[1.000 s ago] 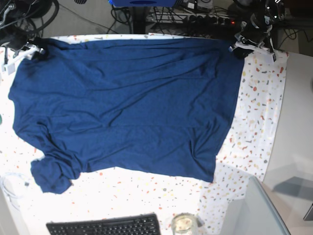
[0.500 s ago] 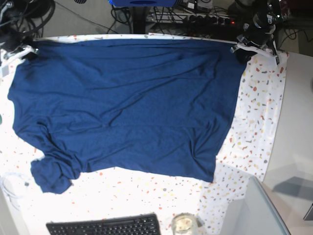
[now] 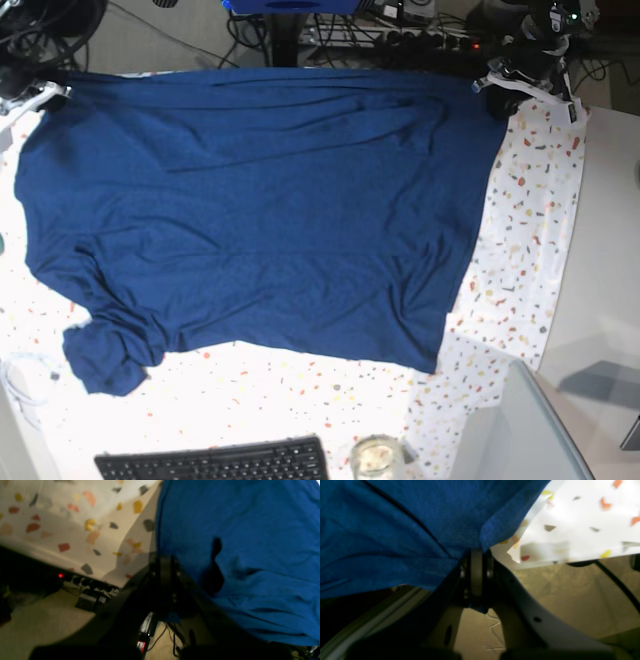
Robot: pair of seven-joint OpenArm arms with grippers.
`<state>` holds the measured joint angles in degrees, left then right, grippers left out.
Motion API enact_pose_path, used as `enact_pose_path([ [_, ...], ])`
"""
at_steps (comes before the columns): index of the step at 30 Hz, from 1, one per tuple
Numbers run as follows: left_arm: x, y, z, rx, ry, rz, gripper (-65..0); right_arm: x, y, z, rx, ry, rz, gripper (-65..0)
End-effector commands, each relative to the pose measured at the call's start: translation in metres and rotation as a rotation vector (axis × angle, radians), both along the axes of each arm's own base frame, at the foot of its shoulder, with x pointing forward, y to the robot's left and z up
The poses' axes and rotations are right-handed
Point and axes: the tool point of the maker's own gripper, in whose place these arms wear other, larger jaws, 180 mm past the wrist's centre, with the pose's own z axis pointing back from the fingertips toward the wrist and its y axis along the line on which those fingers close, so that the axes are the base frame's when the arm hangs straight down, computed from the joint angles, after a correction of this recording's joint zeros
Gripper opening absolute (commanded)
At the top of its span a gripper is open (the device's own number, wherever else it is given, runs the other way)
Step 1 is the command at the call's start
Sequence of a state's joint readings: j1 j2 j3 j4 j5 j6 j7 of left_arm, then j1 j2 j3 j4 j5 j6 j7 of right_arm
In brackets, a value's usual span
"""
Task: Layout the t-shirt on the table in an organized manner, then fold the t-shirt properly
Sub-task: 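Hold the hem corners and pull them apart to stretch the hem, then drag the held hem with both grippers away from the shirt body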
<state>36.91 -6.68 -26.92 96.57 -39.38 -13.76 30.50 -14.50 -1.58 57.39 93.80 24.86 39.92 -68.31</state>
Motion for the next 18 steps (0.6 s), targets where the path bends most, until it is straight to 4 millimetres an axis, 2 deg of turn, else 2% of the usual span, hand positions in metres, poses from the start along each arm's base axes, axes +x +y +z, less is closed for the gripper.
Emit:
enact_pose_path([
  [1,0.005,0.003,0.01,0.012,-0.036,-0.006,-65.0,0.004,-0.01,0.011,-0.04,-0.026,0.005,-64.8],
  [5,0.005,0.003,0.011,0.013,-0.038,-0.007,-65.0,0.001,-0.012,0.016,-0.059,-0.011,0.018,-64.8],
  [13,-0.008,0.003,0.007,0.014,-0.007,-0.008,-65.0,-0.001,-0.01,0.015,-0.054,0.003,0.024,-64.8],
  [18,-0.003,-0.001,0.019,0.024,-0.036,-0.024,-65.0,0.002,-0.009,0.015,-0.053,-0.003,0.028,-64.8],
])
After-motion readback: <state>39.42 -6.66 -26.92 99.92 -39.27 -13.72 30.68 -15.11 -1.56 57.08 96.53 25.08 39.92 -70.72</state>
